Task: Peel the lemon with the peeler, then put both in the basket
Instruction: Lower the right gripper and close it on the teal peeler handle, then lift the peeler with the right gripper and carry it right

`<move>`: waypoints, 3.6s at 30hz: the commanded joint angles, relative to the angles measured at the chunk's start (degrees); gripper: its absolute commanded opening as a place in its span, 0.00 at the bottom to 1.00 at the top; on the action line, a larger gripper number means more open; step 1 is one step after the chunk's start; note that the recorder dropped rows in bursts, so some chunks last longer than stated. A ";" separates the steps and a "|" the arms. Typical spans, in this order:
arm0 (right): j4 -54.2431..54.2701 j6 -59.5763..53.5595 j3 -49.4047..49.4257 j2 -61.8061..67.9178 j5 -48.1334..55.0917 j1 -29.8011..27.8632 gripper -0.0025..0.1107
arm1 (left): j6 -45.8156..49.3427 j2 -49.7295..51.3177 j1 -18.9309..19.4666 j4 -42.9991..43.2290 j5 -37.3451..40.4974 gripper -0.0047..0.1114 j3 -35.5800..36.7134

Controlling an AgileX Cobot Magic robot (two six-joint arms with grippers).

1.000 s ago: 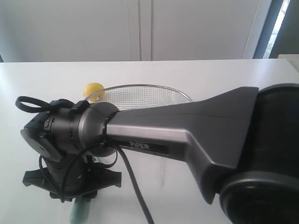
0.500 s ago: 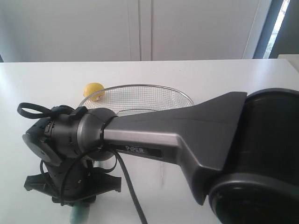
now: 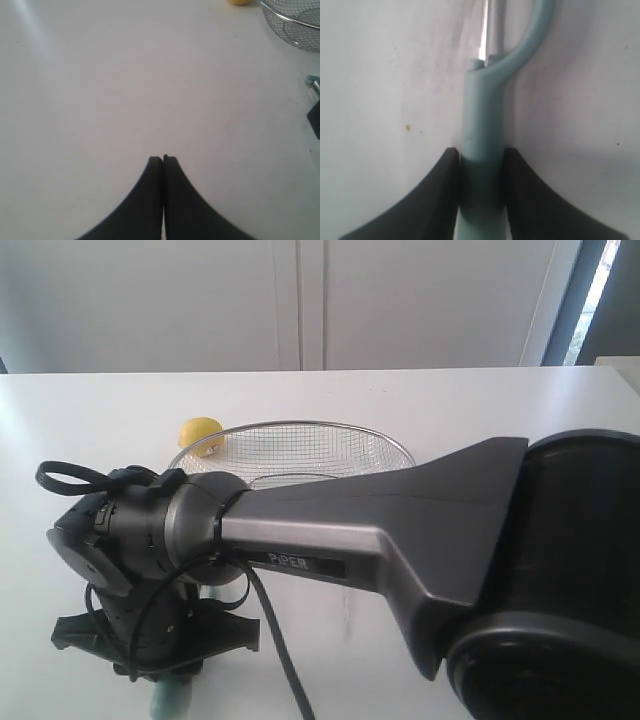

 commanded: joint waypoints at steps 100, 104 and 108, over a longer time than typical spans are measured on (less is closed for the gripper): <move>16.91 -52.72 0.02 -24.52 12.52 -27.69 0.02 | 0.08 -0.21 0.04 -0.40 -0.20 0.04 0.38; 16.91 -53.01 2.39 -25.09 12.79 -30.81 0.02 | 0.08 -0.21 0.04 -0.40 -0.20 0.04 0.38; 16.69 -54.18 6.15 -26.91 11.98 -33.78 0.02 | 0.08 -0.21 0.04 -0.40 -0.20 0.04 0.38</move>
